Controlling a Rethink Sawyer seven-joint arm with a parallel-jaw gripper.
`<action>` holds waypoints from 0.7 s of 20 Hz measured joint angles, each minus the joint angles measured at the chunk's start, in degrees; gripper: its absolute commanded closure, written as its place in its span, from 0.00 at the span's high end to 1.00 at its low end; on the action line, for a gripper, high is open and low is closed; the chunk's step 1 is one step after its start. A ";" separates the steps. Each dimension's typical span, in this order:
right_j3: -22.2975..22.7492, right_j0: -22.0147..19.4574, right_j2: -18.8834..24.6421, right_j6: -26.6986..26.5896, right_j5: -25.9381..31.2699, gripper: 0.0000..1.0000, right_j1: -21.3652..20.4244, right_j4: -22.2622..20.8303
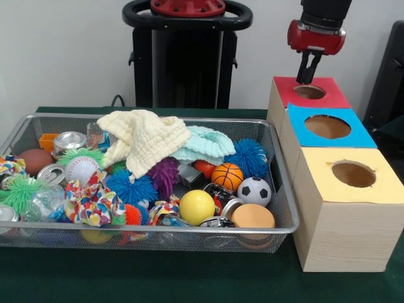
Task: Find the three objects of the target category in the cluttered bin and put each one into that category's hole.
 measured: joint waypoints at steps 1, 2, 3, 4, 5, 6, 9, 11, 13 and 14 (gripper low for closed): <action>-0.13 0.03 -0.17 0.00 0.51 0.00 -0.14 0.00; -0.31 0.06 -0.36 0.00 1.24 0.00 -0.35 0.00; -0.75 0.10 -0.86 0.00 3.00 0.00 -0.95 -0.01; -0.91 0.09 -1.08 0.00 3.64 0.00 -1.21 -0.01; -1.02 0.09 -1.23 0.00 4.11 0.00 -1.43 -0.01; -1.23 0.09 -1.57 0.00 5.12 0.00 -2.08 -0.01; -1.57 -0.15 -1.89 0.00 6.56 0.00 -3.28 -0.02; -1.67 -0.36 -1.89 0.00 6.92 0.00 -3.69 -0.04; -1.78 -1.11 -1.89 0.00 7.21 0.00 -4.51 -0.12; -1.79 -1.37 -1.90 0.00 7.22 0.00 -4.70 -0.23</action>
